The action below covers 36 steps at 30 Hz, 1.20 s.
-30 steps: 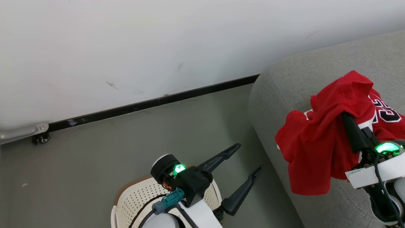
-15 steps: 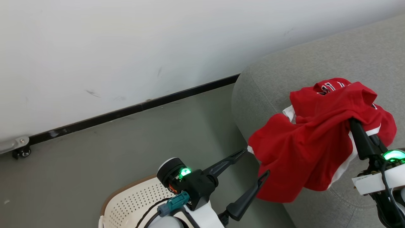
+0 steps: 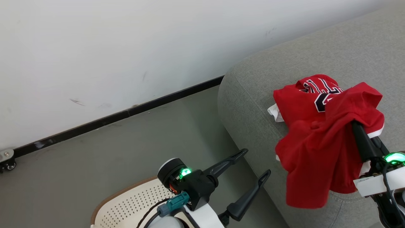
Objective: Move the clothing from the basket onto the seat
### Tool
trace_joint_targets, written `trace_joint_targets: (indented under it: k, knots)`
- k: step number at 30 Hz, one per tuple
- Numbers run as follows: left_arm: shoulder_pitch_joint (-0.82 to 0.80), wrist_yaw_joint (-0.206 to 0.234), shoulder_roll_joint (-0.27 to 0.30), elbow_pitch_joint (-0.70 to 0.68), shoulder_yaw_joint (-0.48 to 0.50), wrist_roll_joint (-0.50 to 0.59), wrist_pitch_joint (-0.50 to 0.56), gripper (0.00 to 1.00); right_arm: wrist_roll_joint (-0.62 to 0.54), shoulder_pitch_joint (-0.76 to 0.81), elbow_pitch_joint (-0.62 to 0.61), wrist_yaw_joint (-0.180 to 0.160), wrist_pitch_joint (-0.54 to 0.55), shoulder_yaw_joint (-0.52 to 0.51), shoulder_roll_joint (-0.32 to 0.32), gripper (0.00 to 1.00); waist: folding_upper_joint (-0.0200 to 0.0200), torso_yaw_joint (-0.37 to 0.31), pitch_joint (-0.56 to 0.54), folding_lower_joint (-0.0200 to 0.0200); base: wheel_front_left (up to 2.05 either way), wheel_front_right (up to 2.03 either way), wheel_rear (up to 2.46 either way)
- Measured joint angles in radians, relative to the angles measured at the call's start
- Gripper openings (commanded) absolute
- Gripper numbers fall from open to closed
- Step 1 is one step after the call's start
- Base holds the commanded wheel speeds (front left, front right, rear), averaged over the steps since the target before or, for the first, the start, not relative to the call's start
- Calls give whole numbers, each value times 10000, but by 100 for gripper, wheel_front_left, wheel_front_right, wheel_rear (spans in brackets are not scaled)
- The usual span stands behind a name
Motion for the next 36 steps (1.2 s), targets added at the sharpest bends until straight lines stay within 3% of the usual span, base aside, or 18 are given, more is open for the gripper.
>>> trace_joint_targets:
  k: [10, 26, 36]
  knots:
    - [-1, 2, 29, -159, -17, 21, 13, 100, 119, -585, 558, 0, 105, -178, -69, 0, 0, -88, 220, 0, 0, 0, 0]
    - [-306, 299, 403, -619, 370, 382, 370, 100, -36, -4200, 1496, 0, 955, -1620, -1398, 0, 0, 36, 1072, 0, 0, 0, 0]
    - [-760, 497, 541, -1035, 550, 585, 681, 100, -242, -5444, 2351, 0, 1335, -2207, -2002, 0, 0, 144, 1759, 0, 0, 0, 0]
